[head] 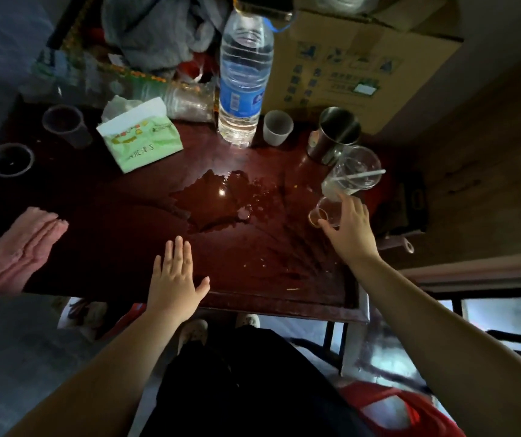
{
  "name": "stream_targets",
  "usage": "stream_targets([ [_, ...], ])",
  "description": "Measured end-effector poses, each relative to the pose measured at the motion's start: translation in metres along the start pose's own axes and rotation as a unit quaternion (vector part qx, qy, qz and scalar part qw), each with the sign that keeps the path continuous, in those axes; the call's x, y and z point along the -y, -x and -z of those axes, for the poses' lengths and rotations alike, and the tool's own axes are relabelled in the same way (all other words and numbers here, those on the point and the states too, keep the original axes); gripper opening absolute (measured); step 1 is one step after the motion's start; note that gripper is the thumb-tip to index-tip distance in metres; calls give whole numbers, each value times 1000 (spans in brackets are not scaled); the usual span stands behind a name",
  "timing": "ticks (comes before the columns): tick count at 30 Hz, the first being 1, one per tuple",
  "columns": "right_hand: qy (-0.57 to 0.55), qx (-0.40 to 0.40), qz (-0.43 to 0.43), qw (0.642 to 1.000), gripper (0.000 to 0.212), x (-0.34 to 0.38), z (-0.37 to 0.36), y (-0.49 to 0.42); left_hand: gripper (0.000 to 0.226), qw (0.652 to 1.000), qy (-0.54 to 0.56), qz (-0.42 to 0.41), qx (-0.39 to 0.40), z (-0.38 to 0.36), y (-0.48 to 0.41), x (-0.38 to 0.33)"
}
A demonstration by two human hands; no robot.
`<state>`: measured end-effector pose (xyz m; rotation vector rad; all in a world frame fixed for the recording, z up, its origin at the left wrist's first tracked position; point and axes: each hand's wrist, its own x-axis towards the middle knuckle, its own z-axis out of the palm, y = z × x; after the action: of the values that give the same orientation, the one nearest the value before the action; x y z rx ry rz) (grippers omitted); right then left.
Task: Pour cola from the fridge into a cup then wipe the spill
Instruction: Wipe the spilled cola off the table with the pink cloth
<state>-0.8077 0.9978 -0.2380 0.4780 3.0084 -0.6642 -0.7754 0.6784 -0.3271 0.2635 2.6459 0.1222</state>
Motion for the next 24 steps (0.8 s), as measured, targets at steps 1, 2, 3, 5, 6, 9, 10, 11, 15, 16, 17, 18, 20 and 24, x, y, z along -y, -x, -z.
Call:
stream_targets([
  [1,6,1,-13,1000,69,-6,1,2,84,1000,9,-2,-3,0,0,0],
  [2,9,1,-23,1000,69,-11,1,4,84,1000,14,-4,-4,-1,0,0],
  [3,10,2,-32,999,69,-15,2,6,84,1000,11,-4,-2,-1,0,1],
  [5,5,0,-51,999,68,-22,2,8,84,1000,-7,-4,2,-1,-1,1],
  [6,2,-3,-59,998,67,-24,1,8,84,1000,-9,-5,2,-1,-1,2],
  [9,0,-5,-73,997,66,-28,-2,8,83,1000,-14,-5,2,1,-1,1],
  [10,3,-5,-73,997,66,-29,-3,8,83,1000,-20,-5,3,0,-1,0],
  [11,6,-5,-70,997,66,-29,-5,8,83,1000,-24,-5,3,1,-1,0],
  [15,16,-6,-61,998,64,-30,-8,10,83,999,-33,-3,10,1,-1,0],
  [16,18,-5,-60,998,64,-30,-8,11,83,999,-31,-3,10,1,-2,0],
  [17,21,-6,-59,998,65,-30,-8,12,83,1000,-29,-3,9,1,-2,0],
  [18,27,-11,-56,998,66,-30,-8,14,83,1000,-27,-3,9,1,-1,-1],
  [20,44,-36,-33,998,66,-25,-8,21,83,1000,-22,-4,9,2,-1,-1],
  [24,40,-30,75,996,58,4,-23,54,83,999,-34,-5,18,4,0,0],
])
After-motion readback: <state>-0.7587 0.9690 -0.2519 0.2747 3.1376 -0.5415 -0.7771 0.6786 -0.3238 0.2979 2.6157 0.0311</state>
